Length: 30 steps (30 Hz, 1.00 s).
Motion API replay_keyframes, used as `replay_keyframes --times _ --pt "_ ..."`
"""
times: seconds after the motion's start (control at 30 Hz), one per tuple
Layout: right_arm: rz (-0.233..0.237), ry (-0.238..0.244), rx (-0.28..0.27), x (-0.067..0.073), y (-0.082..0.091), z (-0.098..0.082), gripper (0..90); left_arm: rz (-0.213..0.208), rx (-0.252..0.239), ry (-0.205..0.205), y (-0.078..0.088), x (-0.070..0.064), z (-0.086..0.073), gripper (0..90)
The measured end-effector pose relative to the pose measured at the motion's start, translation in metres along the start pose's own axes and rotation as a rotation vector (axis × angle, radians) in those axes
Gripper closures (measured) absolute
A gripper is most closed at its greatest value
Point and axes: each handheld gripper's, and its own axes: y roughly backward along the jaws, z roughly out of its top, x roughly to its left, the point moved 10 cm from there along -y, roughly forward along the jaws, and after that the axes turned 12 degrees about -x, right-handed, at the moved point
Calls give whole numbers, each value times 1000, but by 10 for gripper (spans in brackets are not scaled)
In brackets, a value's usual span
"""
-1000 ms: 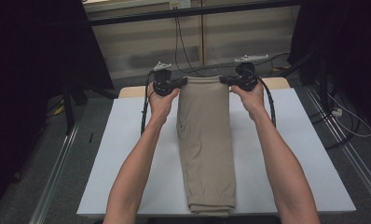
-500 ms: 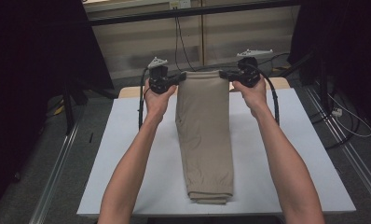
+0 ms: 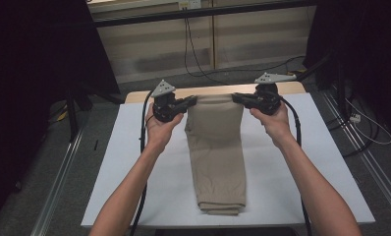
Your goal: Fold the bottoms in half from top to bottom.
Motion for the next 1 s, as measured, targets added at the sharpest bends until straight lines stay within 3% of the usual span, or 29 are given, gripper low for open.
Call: replay_keyframes --times 0.13,0.2,0.4,0.67,1.0 --pt "33 3 -10 18 16 -5 883 -21 -5 2 17 -14 -7 876" --pt "50 12 -3 29 26 -11 884 -41 -2 22 26 -23 -13 876" --pt "80 3 20 53 48 -38 883 -74 35 11 53 -50 -40 876" --pt "127 -4 96 86 79 -96 882 -149 158 -22 80 -86 -94 873" --pt "207 -3 232 127 113 -149 855 -249 267 -72 116 -127 -134 861"
